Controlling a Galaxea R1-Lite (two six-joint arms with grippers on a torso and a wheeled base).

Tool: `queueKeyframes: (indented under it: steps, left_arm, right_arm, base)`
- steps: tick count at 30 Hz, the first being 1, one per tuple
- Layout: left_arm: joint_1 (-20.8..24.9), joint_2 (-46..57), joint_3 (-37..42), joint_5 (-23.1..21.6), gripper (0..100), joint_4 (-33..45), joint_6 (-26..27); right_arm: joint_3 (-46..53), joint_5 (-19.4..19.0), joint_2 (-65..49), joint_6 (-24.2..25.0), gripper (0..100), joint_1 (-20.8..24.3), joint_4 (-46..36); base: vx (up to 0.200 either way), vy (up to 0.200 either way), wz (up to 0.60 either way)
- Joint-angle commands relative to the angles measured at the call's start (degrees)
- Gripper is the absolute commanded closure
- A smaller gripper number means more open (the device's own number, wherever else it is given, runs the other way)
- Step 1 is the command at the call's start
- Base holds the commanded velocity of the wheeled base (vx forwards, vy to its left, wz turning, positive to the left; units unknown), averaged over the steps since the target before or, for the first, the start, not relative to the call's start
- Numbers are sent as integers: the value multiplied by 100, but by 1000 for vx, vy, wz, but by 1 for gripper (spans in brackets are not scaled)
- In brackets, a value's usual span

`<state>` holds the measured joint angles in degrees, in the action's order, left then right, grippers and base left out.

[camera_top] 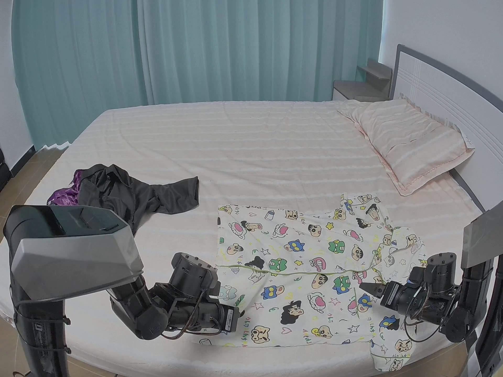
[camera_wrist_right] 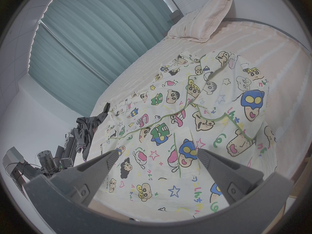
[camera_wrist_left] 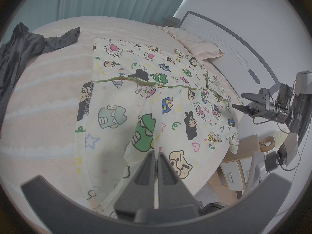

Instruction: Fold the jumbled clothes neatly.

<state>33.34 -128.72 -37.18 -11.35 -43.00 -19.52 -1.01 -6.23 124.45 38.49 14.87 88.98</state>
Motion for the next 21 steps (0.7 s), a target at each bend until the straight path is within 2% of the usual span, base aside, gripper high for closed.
queueKeyframes:
  steps: [1, 8, 12, 17, 21]
  left_arm:
    - [129, 119, 106, 1, 100, -33, -8]
    - [542, 225, 853, 1, 100, -789, 27]
    - [656, 216, 1002, 19, 100, -939, 44]
    - [849, 189, 1178, 282, 100, -956, 80]
    - [920, 172, 1213, 528, 100, -956, 326]
  right_arm:
    - [101, -1, 9, 1, 0, 7, 32]
    - [101, -10, 9, 1, 0, 7, 32]
    - [101, -1, 9, 1, 0, 7, 32]
    - [101, -1, 18, 89, 0, 51, 23]
    - [101, -1, 9, 133, 0, 77, 32]
  base:
    - [0, 0, 0]
    - [0, 0, 0]
    - [0, 0, 0]
    - [0, 0, 0]
    - [0, 0, 0]
